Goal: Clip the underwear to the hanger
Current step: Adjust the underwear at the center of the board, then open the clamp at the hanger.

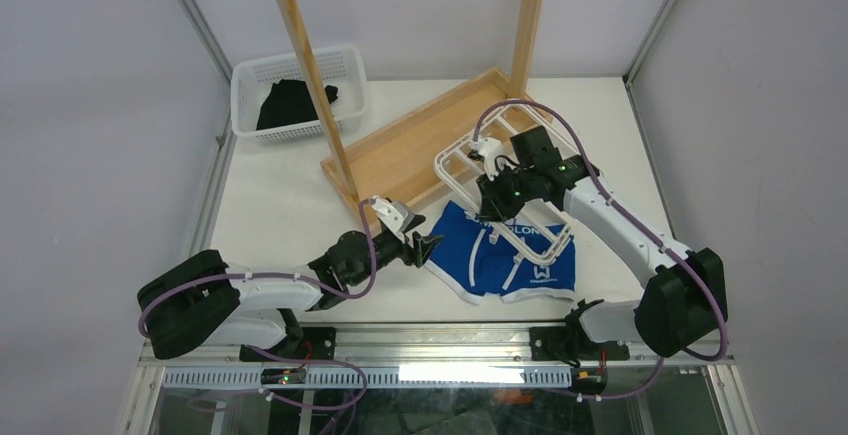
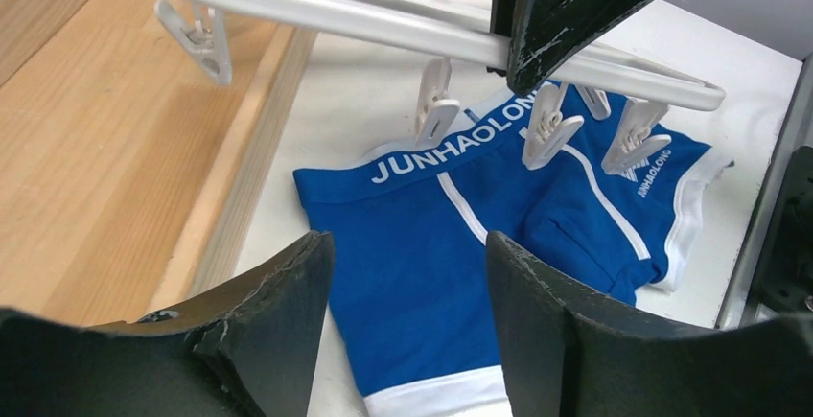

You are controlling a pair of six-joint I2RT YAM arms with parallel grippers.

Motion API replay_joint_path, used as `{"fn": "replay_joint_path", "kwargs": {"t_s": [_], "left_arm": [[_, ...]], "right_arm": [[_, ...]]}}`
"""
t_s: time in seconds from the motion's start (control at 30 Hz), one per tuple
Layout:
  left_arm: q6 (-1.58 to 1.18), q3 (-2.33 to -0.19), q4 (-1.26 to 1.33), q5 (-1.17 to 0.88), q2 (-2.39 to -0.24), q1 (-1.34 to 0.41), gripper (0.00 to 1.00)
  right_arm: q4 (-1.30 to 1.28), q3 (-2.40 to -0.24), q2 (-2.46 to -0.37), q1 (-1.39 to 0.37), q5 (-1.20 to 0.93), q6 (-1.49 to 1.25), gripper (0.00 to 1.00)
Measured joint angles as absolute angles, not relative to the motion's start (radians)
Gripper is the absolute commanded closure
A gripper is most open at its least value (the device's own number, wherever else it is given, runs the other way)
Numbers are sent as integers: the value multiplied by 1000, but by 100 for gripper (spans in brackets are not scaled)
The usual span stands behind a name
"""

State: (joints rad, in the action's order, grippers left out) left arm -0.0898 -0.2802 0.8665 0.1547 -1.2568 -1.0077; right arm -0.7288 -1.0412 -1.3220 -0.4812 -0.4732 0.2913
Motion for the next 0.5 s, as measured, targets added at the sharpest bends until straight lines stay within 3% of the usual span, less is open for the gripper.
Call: {"fn": "replay_joint_path", "kwargs": {"t_s": [0.5], "left_arm": [[-66,-241,995,112,-1301,-986,42]], "right_arm": [[-896,-1160,-1361,-482,-405,499,100]]}}
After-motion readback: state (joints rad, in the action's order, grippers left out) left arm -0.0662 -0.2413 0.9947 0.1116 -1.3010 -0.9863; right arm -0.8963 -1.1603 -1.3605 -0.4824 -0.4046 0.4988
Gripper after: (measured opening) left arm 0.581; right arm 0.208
